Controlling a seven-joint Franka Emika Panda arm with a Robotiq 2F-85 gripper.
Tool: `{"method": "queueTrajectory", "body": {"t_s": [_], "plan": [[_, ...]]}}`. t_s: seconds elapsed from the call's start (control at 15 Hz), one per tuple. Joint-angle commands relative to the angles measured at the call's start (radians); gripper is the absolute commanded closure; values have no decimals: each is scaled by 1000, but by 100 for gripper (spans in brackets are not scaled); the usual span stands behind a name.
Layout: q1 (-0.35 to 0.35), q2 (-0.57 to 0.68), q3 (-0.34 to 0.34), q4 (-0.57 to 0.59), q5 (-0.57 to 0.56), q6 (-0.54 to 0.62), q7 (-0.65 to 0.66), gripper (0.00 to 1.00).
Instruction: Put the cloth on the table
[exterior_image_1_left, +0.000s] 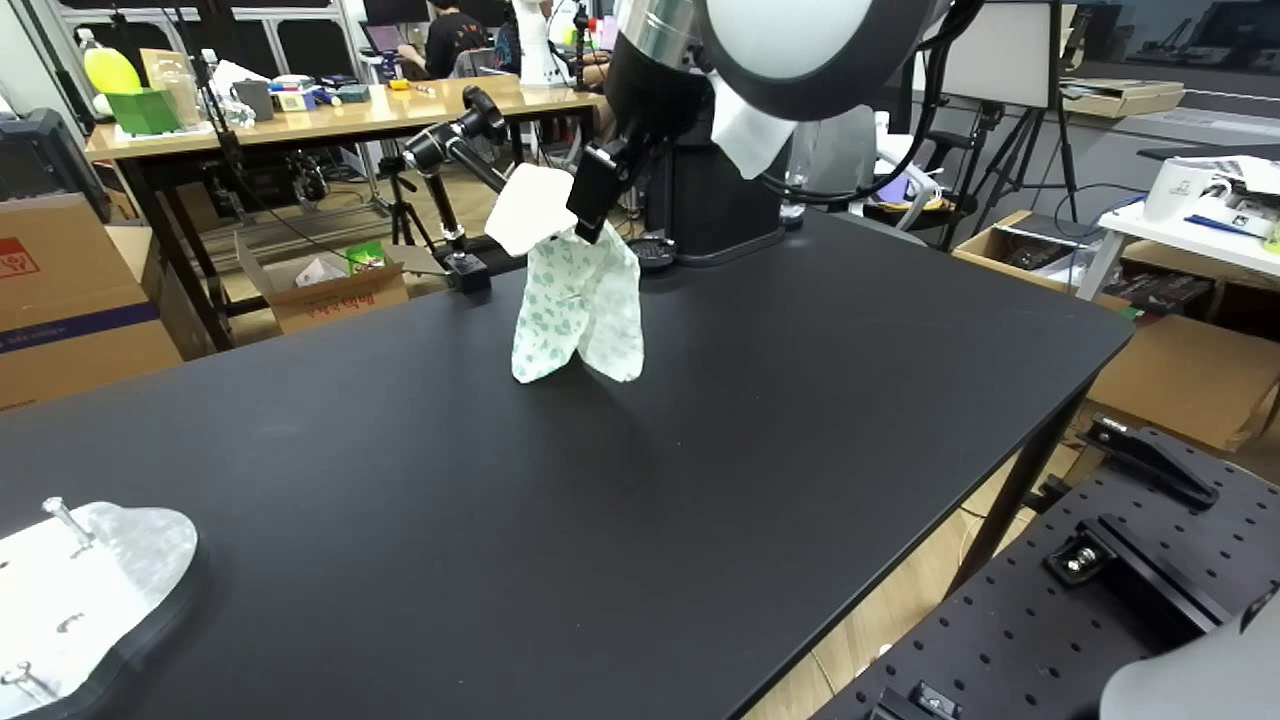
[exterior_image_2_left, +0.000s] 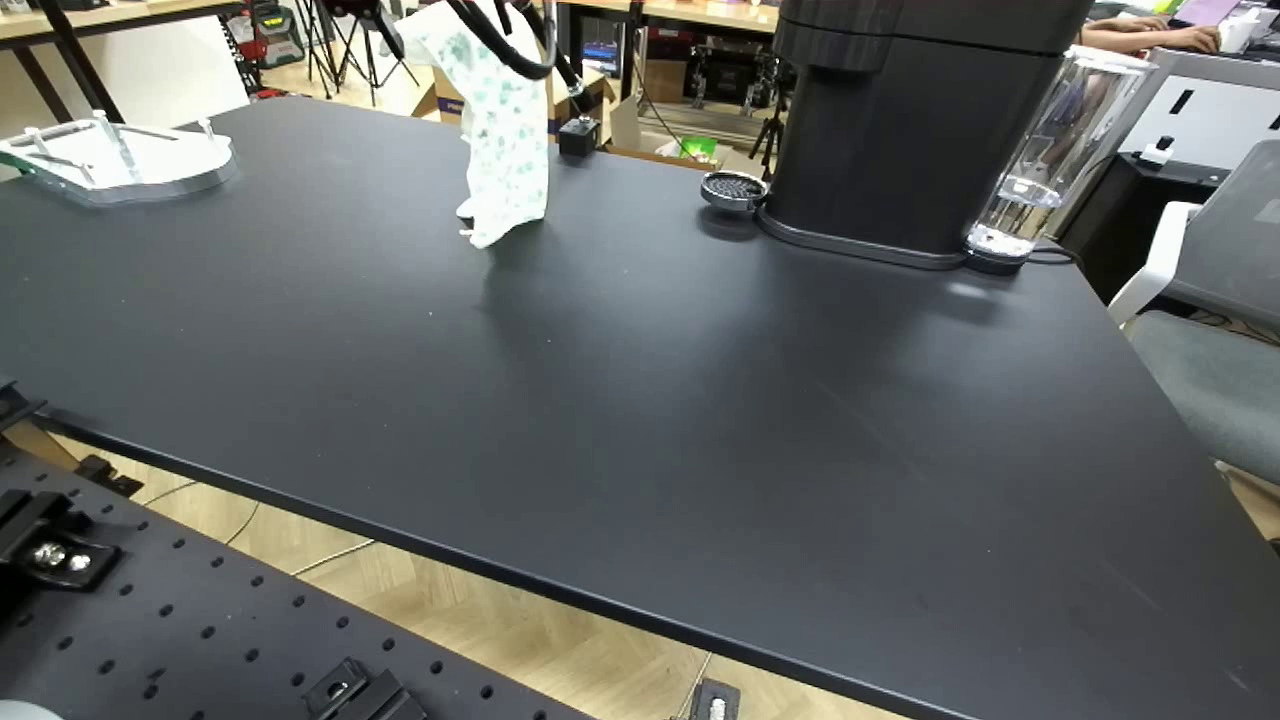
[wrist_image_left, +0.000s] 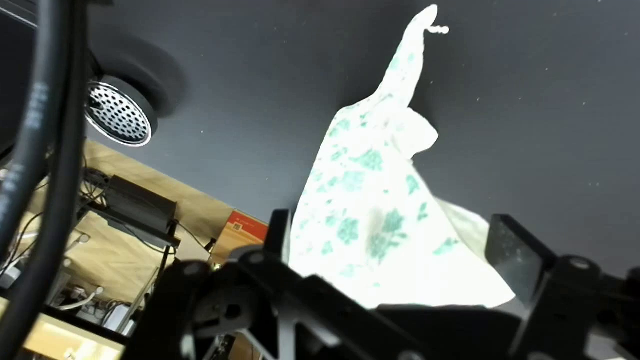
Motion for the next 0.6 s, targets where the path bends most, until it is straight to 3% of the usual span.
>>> {"method": "queueTrajectory", "body": {"t_s": [0.0, 0.13, 0.53], "plan": [[-66, 24, 52, 33, -21, 48, 66, 27], [-78, 40, 68, 38, -1, 59, 70, 31], [-69, 96, 84, 48, 33, 53, 87, 74]]}}
